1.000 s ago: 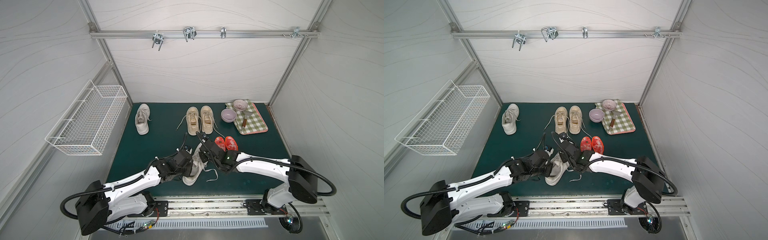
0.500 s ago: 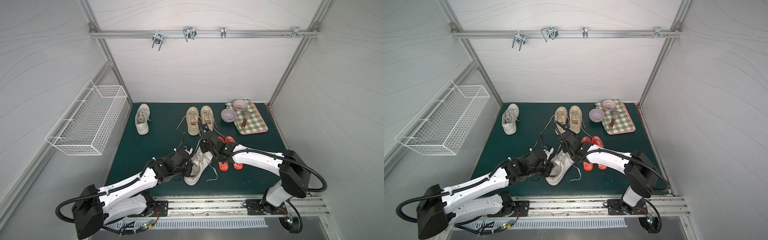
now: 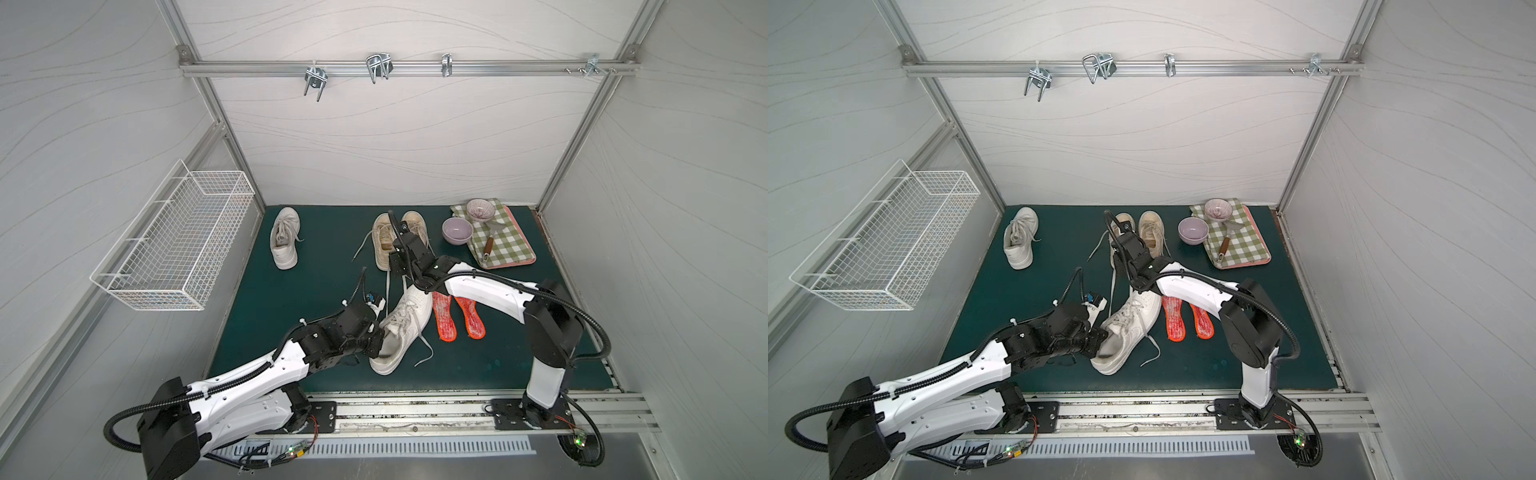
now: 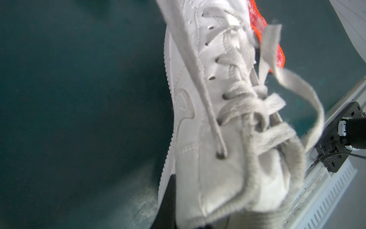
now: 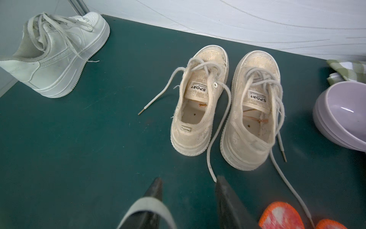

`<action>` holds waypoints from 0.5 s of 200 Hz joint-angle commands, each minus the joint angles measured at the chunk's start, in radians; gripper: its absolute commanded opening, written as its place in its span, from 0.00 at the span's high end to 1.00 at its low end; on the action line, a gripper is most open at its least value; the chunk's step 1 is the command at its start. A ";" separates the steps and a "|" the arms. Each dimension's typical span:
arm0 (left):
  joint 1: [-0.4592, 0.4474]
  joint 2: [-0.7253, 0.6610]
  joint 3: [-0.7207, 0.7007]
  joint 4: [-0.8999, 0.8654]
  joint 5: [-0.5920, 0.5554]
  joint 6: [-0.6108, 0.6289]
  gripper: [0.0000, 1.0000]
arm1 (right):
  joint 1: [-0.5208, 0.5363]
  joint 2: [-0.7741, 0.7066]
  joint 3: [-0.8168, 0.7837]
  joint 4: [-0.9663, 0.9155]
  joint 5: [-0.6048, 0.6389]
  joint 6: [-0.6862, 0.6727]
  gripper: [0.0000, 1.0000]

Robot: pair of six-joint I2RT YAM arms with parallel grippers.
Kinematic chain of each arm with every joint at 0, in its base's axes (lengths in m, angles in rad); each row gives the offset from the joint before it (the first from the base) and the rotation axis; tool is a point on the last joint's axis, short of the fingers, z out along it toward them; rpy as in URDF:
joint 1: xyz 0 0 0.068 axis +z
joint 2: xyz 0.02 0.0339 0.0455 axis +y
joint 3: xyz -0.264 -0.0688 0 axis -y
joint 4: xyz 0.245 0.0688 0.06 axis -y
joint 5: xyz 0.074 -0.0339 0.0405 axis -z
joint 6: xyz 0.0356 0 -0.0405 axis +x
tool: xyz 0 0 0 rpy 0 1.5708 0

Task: Remove the insole from the shoe
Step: Untie the shoelace on the shoe.

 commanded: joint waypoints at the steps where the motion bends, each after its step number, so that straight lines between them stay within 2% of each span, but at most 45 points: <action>1: -0.007 -0.030 0.025 0.128 -0.001 0.004 1.00 | -0.005 0.027 0.047 -0.048 -0.036 -0.013 0.50; 27: -0.006 -0.032 0.022 0.126 -0.016 0.000 1.00 | -0.004 0.009 0.027 -0.047 -0.045 -0.011 0.45; 55: -0.005 -0.010 0.033 0.098 -0.091 -0.029 1.00 | 0.008 -0.057 -0.038 -0.048 -0.051 0.003 0.40; 100: -0.005 0.011 0.039 0.089 -0.187 -0.108 1.00 | 0.046 -0.231 -0.231 -0.062 -0.070 0.049 0.33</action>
